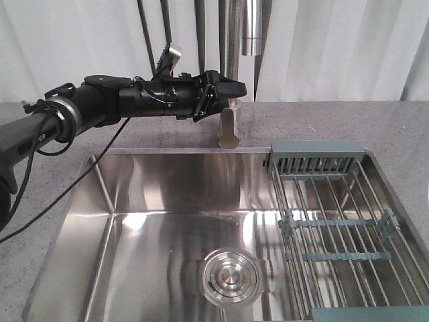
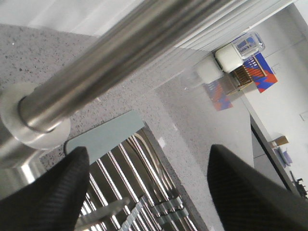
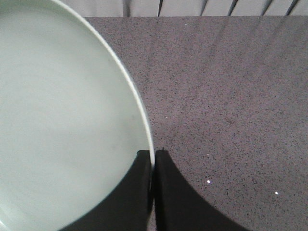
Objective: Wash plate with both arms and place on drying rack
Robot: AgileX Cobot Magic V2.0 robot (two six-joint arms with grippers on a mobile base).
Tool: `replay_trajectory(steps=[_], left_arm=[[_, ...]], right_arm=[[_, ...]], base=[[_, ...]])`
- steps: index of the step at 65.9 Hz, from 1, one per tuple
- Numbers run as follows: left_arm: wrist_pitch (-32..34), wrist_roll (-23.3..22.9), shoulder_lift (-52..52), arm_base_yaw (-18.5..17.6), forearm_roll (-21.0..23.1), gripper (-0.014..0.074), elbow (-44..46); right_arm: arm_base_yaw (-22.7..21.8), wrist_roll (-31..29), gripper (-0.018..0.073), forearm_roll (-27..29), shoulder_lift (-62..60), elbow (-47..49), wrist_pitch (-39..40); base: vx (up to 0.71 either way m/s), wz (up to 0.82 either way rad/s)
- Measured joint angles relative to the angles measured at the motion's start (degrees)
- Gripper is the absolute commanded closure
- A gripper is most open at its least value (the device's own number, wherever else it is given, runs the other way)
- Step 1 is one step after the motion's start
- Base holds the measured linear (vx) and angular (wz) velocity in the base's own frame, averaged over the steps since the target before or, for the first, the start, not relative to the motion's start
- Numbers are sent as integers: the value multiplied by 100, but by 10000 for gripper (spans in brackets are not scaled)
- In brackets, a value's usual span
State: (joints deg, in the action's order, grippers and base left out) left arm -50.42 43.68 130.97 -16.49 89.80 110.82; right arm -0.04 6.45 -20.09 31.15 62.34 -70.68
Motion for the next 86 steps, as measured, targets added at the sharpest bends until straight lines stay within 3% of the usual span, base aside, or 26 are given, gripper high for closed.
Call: replay_trajectory(steps=[46, 65, 86], left_arm=[[-1183, -143, 19, 35, -139, 131, 50], [-1694, -428, 19, -7, -830, 131, 50], [-1777, -443, -21, 31, -918, 132, 50]], right_arm=[[0, 0, 563, 5, 0, 0, 0], [4, 0, 563, 5, 0, 0, 0], [4, 0, 563, 5, 0, 0, 0]], base=[[0, 0], [0, 0], [0, 0]])
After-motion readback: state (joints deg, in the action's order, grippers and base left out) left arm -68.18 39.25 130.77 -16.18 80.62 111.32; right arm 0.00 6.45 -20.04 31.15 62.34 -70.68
